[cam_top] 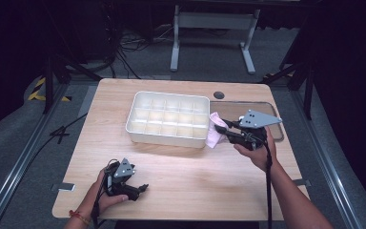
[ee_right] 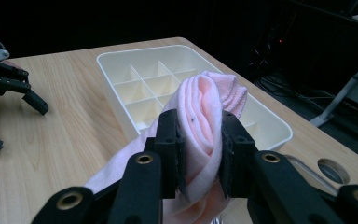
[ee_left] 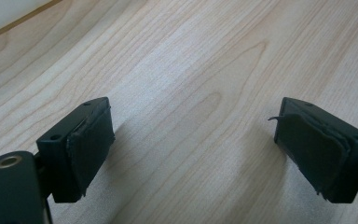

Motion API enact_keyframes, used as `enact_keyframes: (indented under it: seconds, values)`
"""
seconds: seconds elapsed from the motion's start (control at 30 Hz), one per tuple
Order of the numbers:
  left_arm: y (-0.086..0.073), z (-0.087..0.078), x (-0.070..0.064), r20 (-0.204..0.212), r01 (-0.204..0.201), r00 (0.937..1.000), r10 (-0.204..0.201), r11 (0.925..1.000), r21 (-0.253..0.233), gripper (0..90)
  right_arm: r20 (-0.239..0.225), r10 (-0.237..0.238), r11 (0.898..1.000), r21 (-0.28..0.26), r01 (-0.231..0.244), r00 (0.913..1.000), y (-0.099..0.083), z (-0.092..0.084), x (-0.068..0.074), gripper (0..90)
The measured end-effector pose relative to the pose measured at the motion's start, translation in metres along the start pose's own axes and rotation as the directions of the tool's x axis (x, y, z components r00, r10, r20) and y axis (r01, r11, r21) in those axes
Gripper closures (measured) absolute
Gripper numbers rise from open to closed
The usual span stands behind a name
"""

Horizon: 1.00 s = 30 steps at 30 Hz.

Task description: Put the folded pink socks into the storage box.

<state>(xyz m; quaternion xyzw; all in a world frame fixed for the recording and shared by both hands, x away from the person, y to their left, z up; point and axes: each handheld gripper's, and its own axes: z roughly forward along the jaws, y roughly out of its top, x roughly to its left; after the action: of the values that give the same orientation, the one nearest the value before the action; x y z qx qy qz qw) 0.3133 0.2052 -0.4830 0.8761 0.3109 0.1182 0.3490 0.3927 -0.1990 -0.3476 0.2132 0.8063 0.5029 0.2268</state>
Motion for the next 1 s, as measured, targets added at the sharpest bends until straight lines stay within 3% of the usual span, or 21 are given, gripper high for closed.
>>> enact_keyframes:
  seconds: [0.2,0.6,0.87,1.0]
  values:
    - [0.000,0.000,0.000,-0.002,-0.003,1.0000,0.003,1.0000,0.001,11.9,0.010,-0.021,1.000,0.019,0.021,0.9997,0.006,0.021,-0.002,72.7]
    - [0.000,0.000,0.000,0.000,0.000,1.0000,0.000,1.0000,0.000,11.9,0.033,-0.015,0.998,0.065,0.013,0.9994,0.006,0.053,-0.008,72.7]
    - [0.000,0.000,0.000,-0.002,-0.004,1.0000,0.004,1.0000,0.001,11.9,0.039,-0.039,0.986,0.163,0.032,0.9985,-0.002,0.074,-0.005,72.5]
    - [0.000,0.000,0.000,-0.002,-0.003,1.0000,0.003,1.0000,0.000,11.9,0.036,-0.034,0.983,0.182,0.027,0.9988,-0.006,0.080,-0.008,72.4]
